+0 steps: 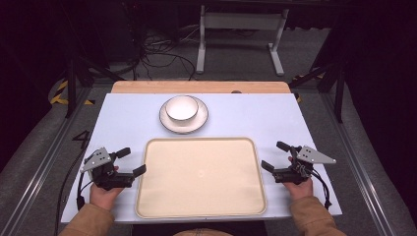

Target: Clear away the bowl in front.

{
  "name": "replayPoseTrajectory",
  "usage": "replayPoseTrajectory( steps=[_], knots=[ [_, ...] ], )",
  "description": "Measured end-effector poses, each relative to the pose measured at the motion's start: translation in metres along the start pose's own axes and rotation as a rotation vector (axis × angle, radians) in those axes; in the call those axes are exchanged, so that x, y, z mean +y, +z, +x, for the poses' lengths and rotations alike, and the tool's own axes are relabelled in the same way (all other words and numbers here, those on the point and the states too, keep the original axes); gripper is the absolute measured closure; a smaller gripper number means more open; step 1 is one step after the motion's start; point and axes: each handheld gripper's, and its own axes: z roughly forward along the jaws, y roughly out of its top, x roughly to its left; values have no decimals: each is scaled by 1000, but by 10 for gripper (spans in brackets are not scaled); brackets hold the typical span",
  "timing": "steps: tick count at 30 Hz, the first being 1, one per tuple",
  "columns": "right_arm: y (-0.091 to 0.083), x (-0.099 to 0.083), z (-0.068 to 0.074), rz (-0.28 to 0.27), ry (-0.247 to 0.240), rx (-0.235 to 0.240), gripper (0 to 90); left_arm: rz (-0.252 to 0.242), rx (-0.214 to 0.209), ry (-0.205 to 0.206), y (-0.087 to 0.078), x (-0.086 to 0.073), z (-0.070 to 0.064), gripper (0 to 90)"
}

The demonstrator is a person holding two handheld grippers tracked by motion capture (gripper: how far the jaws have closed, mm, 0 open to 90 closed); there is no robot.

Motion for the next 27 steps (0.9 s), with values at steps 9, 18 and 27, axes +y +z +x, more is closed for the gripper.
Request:
replayPoseTrajectory(
  steps=[9, 18, 27],
  knots=[
    [0, 0, 0, 0, 8, -8, 4, -21, 4, -3, -3, 1, 0, 23],
    [-4, 0, -3, -17, 44, -46, 4, -32, 31, -1, -4, 1, 0, 23],
    [-4, 1, -1, -17, 27, -56, 4, -40, 59, 2, -1, 5, -1, 34]
  ],
)
